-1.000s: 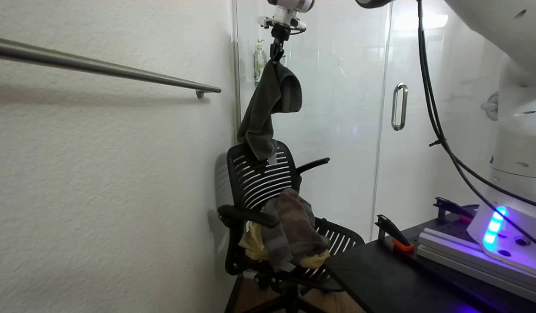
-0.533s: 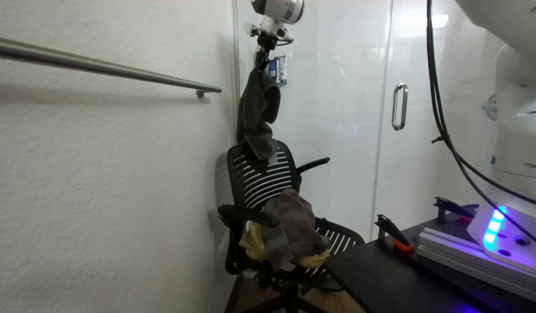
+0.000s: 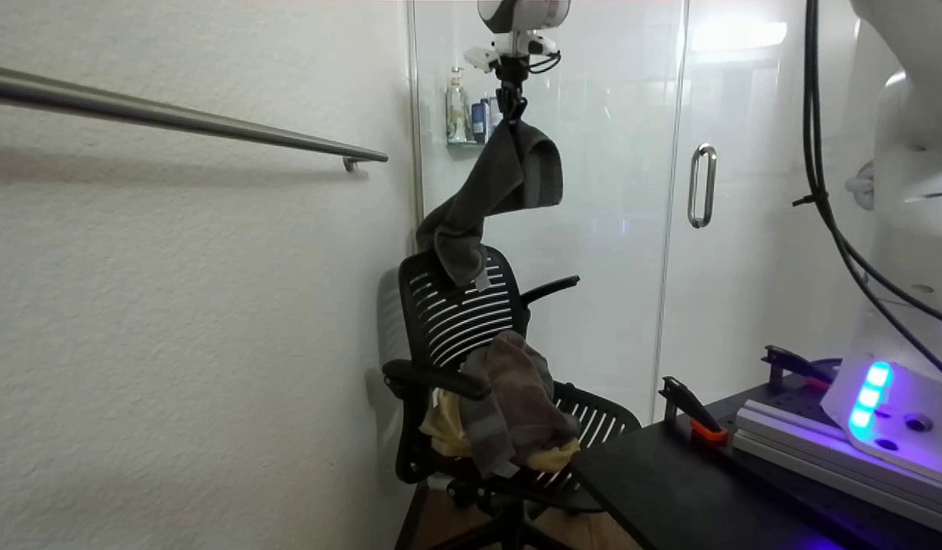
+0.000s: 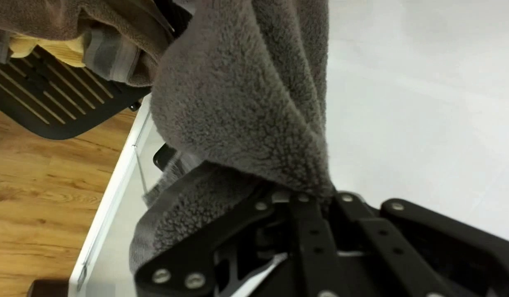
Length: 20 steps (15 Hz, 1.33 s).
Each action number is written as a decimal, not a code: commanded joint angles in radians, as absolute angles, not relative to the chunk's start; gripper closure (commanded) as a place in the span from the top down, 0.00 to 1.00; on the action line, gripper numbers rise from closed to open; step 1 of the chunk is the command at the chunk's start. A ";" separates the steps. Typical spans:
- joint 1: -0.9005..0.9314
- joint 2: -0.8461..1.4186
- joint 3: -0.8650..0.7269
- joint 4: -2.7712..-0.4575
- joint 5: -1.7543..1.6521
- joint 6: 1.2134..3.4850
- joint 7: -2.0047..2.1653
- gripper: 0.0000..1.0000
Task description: Put the first towel on top of the backrest of the chair
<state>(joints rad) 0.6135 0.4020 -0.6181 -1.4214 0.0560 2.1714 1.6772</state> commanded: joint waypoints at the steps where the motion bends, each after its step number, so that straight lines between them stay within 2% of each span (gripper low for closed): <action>1: 0.457 0.261 -0.389 -1.540 -0.028 2.189 1.718 0.01; 4: 0.334 0.231 -0.210 -1.573 0.059 2.255 1.750 0.01; 8: 0.265 0.271 -0.088 -1.586 0.056 2.372 1.794 0.01; 14: 0.236 0.351 -0.060 -1.589 0.017 2.473 1.813 0.01; 20: 0.235 0.329 -0.067 -1.599 -0.055 2.352 1.802 0.01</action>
